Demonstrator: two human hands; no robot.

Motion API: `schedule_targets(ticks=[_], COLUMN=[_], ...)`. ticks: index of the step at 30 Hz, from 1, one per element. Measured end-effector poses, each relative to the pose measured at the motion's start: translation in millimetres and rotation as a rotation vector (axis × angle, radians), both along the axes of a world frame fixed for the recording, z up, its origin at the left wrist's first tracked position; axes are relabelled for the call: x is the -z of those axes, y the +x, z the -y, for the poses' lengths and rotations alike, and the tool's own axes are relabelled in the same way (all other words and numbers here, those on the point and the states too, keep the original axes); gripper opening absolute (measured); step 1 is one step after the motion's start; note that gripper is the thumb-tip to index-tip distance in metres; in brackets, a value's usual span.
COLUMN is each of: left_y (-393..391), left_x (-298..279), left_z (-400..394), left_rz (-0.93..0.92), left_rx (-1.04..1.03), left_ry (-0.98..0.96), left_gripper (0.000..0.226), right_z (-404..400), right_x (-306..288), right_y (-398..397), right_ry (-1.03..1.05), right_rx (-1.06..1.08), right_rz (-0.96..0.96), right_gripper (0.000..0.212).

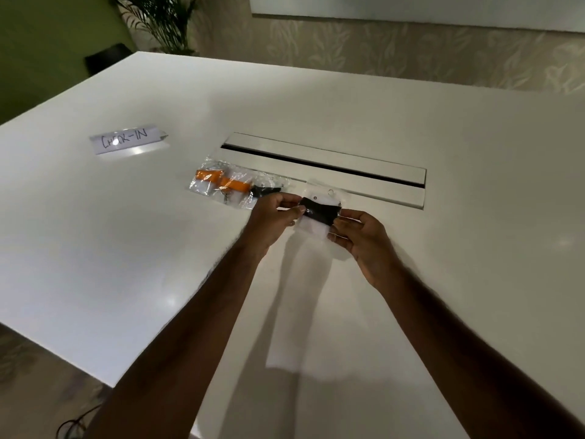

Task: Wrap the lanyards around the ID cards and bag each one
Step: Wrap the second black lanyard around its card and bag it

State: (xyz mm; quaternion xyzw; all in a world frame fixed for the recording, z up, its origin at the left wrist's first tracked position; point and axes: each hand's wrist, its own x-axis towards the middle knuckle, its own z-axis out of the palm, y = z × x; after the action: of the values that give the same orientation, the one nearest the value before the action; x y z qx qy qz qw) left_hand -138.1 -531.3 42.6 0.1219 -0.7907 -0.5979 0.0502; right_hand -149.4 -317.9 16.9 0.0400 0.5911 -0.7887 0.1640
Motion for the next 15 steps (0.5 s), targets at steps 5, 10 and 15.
schedule_targets(ticks=[5, 10, 15], left_y=[-27.9, -42.9, -46.4], left_x=[4.5, 4.7, 6.1], left_z=[18.6, 31.7, 40.0], left_rz=[0.006, -0.017, -0.033], left_rx=[-0.071, -0.103, -0.077], left_ry=[-0.108, -0.264, -0.420], left_gripper=[0.026, 0.022, 0.025], right_z=[20.2, 38.2, 49.7], right_x=[-3.3, -5.4, -4.5], right_y=[-16.5, -32.0, -38.1], right_ry=[0.046, 0.070, 0.093], right_rx=[-0.068, -0.110, -0.151], right_rz=[0.011, 0.002, -0.032], right_gripper=[0.026, 0.027, 0.020])
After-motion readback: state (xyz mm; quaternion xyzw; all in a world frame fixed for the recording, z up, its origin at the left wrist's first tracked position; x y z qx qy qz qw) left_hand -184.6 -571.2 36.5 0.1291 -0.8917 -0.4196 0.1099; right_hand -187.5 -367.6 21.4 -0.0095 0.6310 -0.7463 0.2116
